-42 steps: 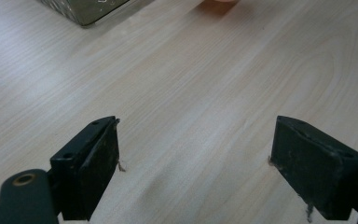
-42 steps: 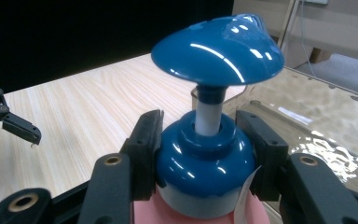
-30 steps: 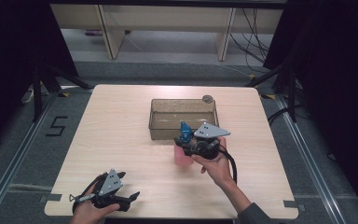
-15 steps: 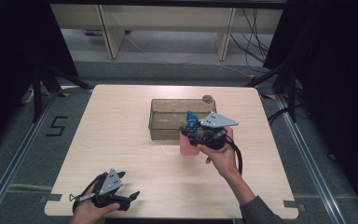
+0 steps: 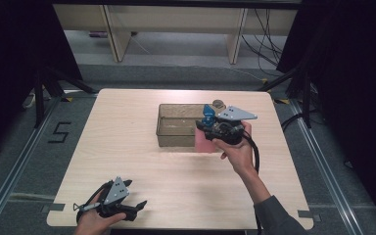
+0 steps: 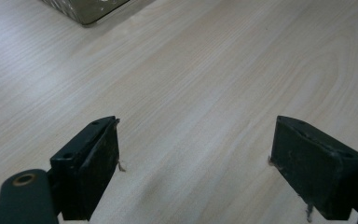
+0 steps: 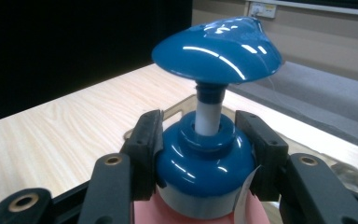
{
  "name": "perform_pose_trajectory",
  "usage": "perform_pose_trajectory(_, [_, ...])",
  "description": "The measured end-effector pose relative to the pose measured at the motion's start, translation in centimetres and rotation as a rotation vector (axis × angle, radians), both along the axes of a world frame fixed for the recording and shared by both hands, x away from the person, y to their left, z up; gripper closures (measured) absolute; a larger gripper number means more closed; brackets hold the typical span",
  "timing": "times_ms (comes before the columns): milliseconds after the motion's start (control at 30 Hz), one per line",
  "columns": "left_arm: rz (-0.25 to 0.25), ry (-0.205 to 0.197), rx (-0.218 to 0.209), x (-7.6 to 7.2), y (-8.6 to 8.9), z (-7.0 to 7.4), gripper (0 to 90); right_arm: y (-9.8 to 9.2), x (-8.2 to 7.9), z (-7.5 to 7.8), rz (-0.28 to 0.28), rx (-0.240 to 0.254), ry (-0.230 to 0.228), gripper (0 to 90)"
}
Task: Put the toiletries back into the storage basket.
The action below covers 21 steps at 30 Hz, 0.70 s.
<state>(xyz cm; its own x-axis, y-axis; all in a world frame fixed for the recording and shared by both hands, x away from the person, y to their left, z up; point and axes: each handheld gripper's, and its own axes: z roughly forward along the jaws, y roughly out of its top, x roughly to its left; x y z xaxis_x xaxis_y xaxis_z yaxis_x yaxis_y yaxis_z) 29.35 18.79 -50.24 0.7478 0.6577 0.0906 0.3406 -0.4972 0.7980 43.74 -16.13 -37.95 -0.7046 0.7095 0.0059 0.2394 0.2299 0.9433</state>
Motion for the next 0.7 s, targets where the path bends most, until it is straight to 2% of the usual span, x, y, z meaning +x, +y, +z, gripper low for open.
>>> perform_pose_trajectory(67, [0.0,0.001,0.002,0.0,0.0,0.0,14.8,-0.3,0.3,0.3,-0.018,-0.005,-0.016,53.8])
perform_pose_trajectory(133, [0.0,0.001,0.004,0.0,0.0,0.0,14.8,-0.4,0.5,0.5,-0.016,0.002,-0.009,53.7])
perform_pose_trajectory(167, [0.0,-0.001,0.004,0.0,0.0,0.0,14.9,-0.5,0.6,0.6,-0.025,0.003,-0.025,53.7])
perform_pose_trajectory(200, [0.0,0.0,-0.004,0.0,-0.1,0.0,14.9,-0.5,0.6,0.6,-0.025,0.003,-0.025,53.7])
perform_pose_trajectory(233, [-0.001,0.0,0.001,0.0,0.0,0.0,14.8,-0.6,0.6,0.7,-0.03,0.006,-0.006,53.7])
perform_pose_trajectory(267, [-0.003,-0.001,0.003,0.0,0.0,0.0,14.8,-0.8,0.8,0.8,-0.03,-0.006,-0.024,53.7])
perform_pose_trajectory(300, [0.0,0.001,-0.005,0.0,-0.1,-0.1,14.9,-0.7,0.8,0.9,-0.043,0.006,-0.019,53.7])
perform_pose_trajectory(333, [-0.005,0.001,0.001,0.1,0.0,0.0,14.9,-0.9,0.9,1.0,-0.036,-0.007,-0.023,53.8])
perform_pose_trajectory(367, [-0.012,-0.003,0.021,0.1,0.1,0.0,14.8,-0.9,1.0,1.1,-0.04,-0.002,-0.023,53.8])
perform_pose_trajectory(700, [-0.013,-0.002,0.02,0.1,0.0,0.0,14.8,-1.5,2.2,1.6,-0.065,-0.008,-0.017,53.7])
